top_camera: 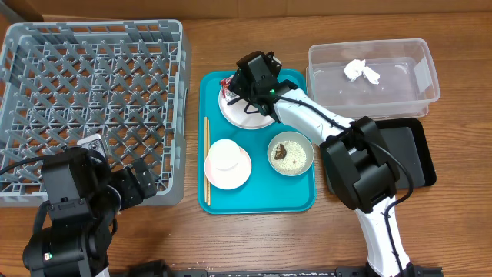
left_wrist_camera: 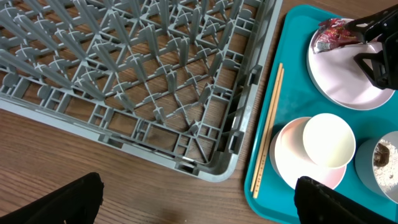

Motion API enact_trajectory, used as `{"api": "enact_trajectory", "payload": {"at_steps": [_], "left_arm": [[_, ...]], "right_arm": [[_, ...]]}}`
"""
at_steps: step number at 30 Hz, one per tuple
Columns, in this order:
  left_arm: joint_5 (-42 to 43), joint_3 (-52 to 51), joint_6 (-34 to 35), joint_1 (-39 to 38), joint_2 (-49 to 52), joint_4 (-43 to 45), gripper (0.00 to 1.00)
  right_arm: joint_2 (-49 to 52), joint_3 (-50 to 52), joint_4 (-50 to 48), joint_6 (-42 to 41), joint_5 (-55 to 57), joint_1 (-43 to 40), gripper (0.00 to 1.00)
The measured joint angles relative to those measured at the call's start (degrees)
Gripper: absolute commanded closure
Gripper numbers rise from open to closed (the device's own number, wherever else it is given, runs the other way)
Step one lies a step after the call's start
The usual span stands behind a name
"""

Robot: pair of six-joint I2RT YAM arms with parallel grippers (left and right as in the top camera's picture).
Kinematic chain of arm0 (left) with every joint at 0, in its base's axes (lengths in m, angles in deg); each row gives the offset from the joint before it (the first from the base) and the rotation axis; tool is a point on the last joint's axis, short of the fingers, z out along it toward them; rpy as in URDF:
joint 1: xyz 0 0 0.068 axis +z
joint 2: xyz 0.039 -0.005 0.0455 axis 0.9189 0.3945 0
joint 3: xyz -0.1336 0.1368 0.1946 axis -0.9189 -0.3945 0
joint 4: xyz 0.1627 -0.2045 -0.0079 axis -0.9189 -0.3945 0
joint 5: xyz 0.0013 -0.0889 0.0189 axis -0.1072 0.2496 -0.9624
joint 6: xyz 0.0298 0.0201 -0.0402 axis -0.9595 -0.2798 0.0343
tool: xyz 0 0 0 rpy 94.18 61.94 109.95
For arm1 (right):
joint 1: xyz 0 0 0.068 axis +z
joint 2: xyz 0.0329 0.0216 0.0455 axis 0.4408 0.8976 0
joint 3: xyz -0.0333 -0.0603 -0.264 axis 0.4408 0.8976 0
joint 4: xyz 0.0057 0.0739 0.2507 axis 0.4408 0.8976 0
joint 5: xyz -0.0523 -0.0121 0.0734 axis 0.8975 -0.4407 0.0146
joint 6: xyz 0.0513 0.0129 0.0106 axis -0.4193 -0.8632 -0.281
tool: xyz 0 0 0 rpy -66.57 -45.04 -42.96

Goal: Sort waste into correct bins and load items into the dishwasher
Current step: 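Return the right gripper to the plate and grasp the red wrapper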

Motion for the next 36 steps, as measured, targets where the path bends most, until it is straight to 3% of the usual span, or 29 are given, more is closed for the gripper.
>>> {"api": "enact_trajectory", "payload": {"at_steps": [4, 8, 26, 28, 31, 36], "left_arm": [[0.00, 0.00, 0.00, 0.00, 0.00, 0.00, 0.00], [0.00, 0.00, 0.00, 0.00, 0.00, 0.00, 0.00], [0.02, 0.00, 0.00, 0.00, 0.00, -0.02, 0.00], [0.02, 0.00, 0.00, 0.00, 0.00, -0.02, 0.00], [0.02, 0.00, 0.00, 0.00, 0.00, 0.00, 0.00], [0.02, 0.02, 0.00, 0.00, 0.00, -0.11, 0.00]], "right_arm": [[0.00, 0.00, 0.00, -0.26, 0.02, 0.00, 0.33], [0.00, 0.00, -1.53, -0.44, 0.72, 0.00, 0.21], [0.68, 0.00, -4.68, -1.36, 3.56, 0.00, 0.21], [1.60, 0.00, -5.33, -1.33, 3.52, 0.00, 0.30], [2.10, 0.00, -5.14, -1.70, 3.54, 0.00, 0.57], [2.16, 0.00, -4.11, -0.63, 2.49, -0.02, 0.74]]}}
